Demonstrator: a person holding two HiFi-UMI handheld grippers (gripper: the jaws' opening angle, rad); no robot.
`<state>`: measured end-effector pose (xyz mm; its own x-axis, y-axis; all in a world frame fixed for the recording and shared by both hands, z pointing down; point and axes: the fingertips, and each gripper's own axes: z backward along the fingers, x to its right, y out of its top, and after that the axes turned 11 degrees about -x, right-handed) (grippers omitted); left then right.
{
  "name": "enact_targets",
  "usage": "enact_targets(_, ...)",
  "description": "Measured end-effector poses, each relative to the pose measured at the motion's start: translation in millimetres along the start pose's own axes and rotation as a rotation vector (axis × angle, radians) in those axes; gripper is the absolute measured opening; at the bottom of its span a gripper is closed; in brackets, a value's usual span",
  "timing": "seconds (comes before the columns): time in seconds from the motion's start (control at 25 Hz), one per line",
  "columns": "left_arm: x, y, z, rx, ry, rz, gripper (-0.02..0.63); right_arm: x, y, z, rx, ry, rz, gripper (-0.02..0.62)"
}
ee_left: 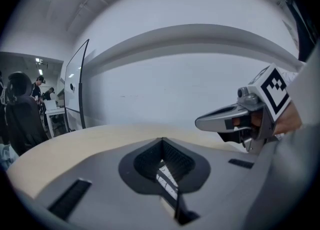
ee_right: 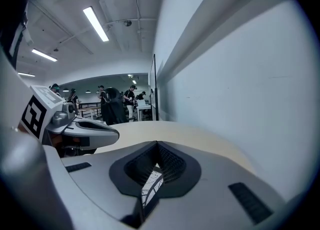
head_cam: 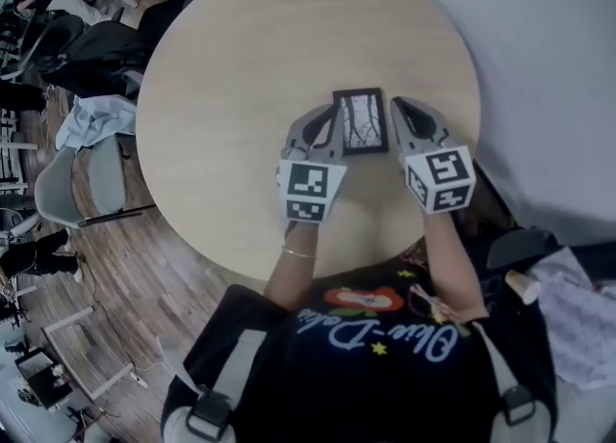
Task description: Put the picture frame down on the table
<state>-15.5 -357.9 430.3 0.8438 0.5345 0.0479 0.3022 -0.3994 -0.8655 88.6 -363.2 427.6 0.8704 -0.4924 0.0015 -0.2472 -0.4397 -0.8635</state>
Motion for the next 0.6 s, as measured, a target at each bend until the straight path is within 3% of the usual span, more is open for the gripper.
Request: enact_targets(0.6,0,8,33,0.032,0.046,-0.001,0.001,-23,25,17,0.052,0.046,0.045,-0.003)
